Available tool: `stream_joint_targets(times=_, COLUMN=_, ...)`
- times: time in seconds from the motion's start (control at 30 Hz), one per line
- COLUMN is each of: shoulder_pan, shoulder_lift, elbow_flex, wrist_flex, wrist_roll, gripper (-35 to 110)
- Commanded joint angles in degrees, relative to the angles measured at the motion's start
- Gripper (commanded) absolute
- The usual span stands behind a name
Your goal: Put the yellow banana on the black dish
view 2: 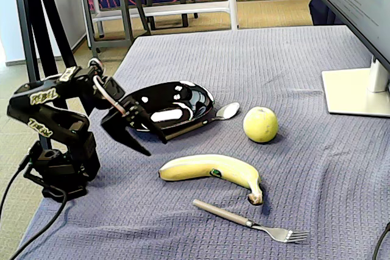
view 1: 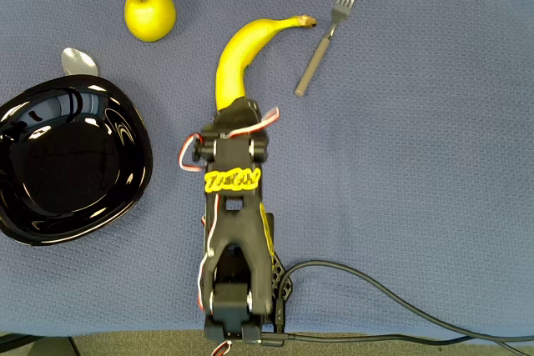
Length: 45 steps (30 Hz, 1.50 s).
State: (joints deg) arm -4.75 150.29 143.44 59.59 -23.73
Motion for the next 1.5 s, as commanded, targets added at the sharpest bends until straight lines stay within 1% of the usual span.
stream_joint_targets(times=0.0, shoulder_pan=0.2, shoulder_lift=-6.2, elbow_flex=-6.5, wrist_flex=-3.1, wrist_roll=-12.2, gripper=8)
stream_joint_targets(times=0.03, shoulder_pan=0.7, shoulder_lift=-7.2, elbow_flex=-7.2, wrist_flex=-3.5, wrist_roll=-15.8, gripper=8)
stream_joint_targets(times=0.13, shoulder_pan=1.2, shoulder_lift=-11.4, elbow_flex=-11.0, wrist_flex=-3.9, wrist_roll=-21.7, gripper=11)
stream_joint_targets(times=0.3, shoulder_pan=-1.4, shoulder_lift=-23.5, elbow_flex=-20.9, wrist_flex=-1.8, wrist_roll=-35.9, gripper=16)
stream_joint_targets(times=0.43, shoulder_pan=-2.0, shoulder_lift=-32.7, elbow_flex=-30.2, wrist_flex=1.3, wrist_roll=-45.5, gripper=14)
stream_joint_targets(times=0.53, shoulder_pan=-1.6, shoulder_lift=-38.4, elbow_flex=-35.5, wrist_flex=3.4, wrist_roll=-55.3, gripper=13)
stream_joint_targets(times=0.6, shoulder_pan=-1.1, shoulder_lift=-41.8, elbow_flex=-39.3, wrist_flex=5.6, wrist_roll=-61.3, gripper=8)
stream_joint_targets(times=0.67, shoulder_pan=-1.1, shoulder_lift=-44.9, elbow_flex=-43.4, wrist_flex=7.2, wrist_roll=-65.4, gripper=10)
stream_joint_targets(times=0.77, shoulder_pan=-1.4, shoulder_lift=-48.4, elbow_flex=-47.7, wrist_flex=9.2, wrist_roll=-69.8, gripper=18)
stream_joint_targets(times=0.93, shoulder_pan=-2.5, shoulder_lift=-51.8, elbow_flex=-49.5, wrist_flex=9.6, wrist_roll=-72.0, gripper=24)
stream_joint_targets(times=1.0, shoulder_pan=-2.9, shoulder_lift=-53.3, elbow_flex=-49.6, wrist_flex=8.3, wrist_roll=-69.6, gripper=27)
stream_joint_targets(times=1.1, shoulder_pan=-3.5, shoulder_lift=-56.1, elbow_flex=-49.7, wrist_flex=4.7, wrist_roll=-62.8, gripper=33)
stream_joint_targets(times=1.23, shoulder_pan=-4.0, shoulder_lift=-58.4, elbow_flex=-49.5, wrist_flex=4.3, wrist_roll=-61.3, gripper=38)
stream_joint_targets(times=1.47, shoulder_pan=-5.4, shoulder_lift=-61.3, elbow_flex=-49.2, wrist_flex=4.1, wrist_roll=-56.4, gripper=41)
